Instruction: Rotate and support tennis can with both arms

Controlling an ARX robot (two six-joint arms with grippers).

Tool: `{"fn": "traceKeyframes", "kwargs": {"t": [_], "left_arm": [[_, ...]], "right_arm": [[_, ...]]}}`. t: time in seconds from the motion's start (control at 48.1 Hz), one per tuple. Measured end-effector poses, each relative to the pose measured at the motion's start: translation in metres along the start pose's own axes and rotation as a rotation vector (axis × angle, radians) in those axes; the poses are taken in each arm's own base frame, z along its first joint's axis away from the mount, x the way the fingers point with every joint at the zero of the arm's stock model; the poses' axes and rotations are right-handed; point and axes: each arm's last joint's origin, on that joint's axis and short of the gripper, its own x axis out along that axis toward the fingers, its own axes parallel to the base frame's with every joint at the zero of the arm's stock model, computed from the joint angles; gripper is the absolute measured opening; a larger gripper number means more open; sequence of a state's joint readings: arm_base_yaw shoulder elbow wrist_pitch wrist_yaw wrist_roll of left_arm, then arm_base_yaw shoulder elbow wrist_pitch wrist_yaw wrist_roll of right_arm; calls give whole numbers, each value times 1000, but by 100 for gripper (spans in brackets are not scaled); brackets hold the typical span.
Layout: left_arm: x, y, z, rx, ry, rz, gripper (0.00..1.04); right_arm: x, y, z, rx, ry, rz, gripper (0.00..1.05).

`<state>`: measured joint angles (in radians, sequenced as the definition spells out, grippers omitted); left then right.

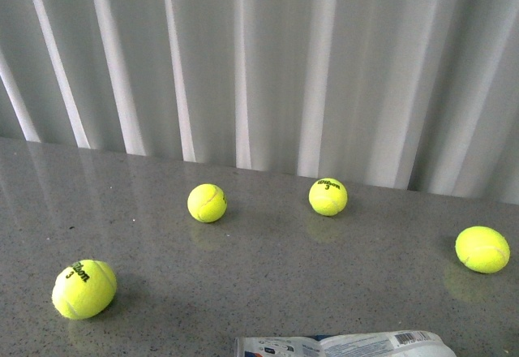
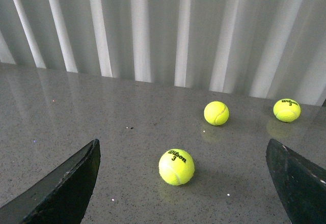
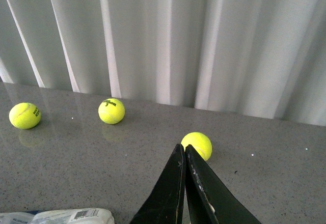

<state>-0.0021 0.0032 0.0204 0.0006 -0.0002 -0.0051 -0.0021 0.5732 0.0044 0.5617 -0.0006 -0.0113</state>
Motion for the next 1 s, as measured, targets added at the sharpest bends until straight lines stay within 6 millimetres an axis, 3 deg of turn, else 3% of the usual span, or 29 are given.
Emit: {"fn": "traceKeyframes", "kwargs": {"t": [0.998], "left_arm": [[0,0,0,0,0,0,98]], "right_arm": [[-33,0,-2,1,22,1,3]]}}
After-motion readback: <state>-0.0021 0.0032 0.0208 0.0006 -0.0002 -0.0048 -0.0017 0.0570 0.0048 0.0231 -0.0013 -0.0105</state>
